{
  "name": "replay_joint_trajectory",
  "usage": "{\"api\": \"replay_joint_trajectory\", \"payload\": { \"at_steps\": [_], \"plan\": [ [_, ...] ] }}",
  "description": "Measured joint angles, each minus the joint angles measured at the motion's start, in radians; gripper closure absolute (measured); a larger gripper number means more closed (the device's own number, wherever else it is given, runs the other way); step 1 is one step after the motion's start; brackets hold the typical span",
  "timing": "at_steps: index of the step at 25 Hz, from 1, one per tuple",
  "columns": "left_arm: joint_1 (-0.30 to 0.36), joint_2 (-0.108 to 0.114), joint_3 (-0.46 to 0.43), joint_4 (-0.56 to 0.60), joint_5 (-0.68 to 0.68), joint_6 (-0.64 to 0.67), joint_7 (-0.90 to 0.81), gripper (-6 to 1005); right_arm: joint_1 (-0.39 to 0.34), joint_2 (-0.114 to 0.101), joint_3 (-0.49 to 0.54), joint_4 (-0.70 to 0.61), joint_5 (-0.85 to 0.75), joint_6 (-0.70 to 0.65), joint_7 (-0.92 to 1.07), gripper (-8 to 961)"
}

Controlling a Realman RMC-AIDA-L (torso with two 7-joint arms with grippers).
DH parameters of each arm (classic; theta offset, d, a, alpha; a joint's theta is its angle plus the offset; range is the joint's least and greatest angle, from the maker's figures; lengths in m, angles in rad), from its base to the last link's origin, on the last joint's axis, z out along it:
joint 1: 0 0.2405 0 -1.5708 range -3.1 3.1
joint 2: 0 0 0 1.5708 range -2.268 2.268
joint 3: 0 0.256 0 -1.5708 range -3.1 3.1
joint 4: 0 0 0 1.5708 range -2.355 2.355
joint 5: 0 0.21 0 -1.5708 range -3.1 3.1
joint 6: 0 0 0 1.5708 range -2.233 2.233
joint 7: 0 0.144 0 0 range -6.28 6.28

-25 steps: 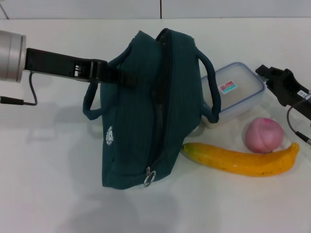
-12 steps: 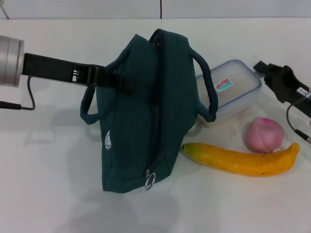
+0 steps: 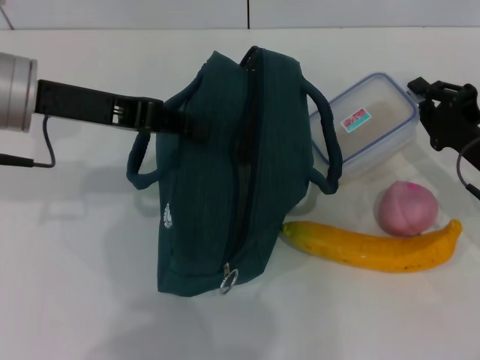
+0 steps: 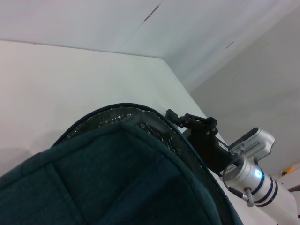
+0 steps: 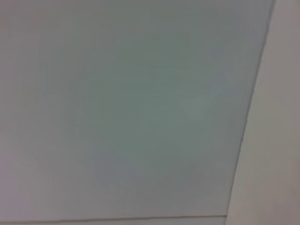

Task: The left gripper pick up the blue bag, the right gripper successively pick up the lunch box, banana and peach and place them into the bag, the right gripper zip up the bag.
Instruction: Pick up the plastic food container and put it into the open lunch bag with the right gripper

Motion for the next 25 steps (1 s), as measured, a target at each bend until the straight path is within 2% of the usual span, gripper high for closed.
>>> {"api": "replay_joint_trajectory", "payload": {
  "at_steps": [6,16,22,25],
  "plan": [
    [-0.007,-0.008,-0.001,0.000,-0.001,-0.006,0.004,934,-0.012,0.000,0.002,0.008,0.043,-0.029,0.140,856],
    [-0.034,-0.009,-0.002,-0.002,-0.009,-0.039,0.002,934,-0.038,0.000,0.004,0.025,0.193,-0.199,0.147,854],
    [-0.073,-0.010,0.000,-0.052,-0.007,-0.050,0.006,934,-0.021,0.000,0.035,-0.015,0.213,-0.330,0.144,852],
    [-0.092,-0.008,-0.001,-0.081,-0.006,-0.063,0.020,934,0.004,-0.001,0.041,-0.047,0.213,-0.354,0.139,851]
  ]
}}
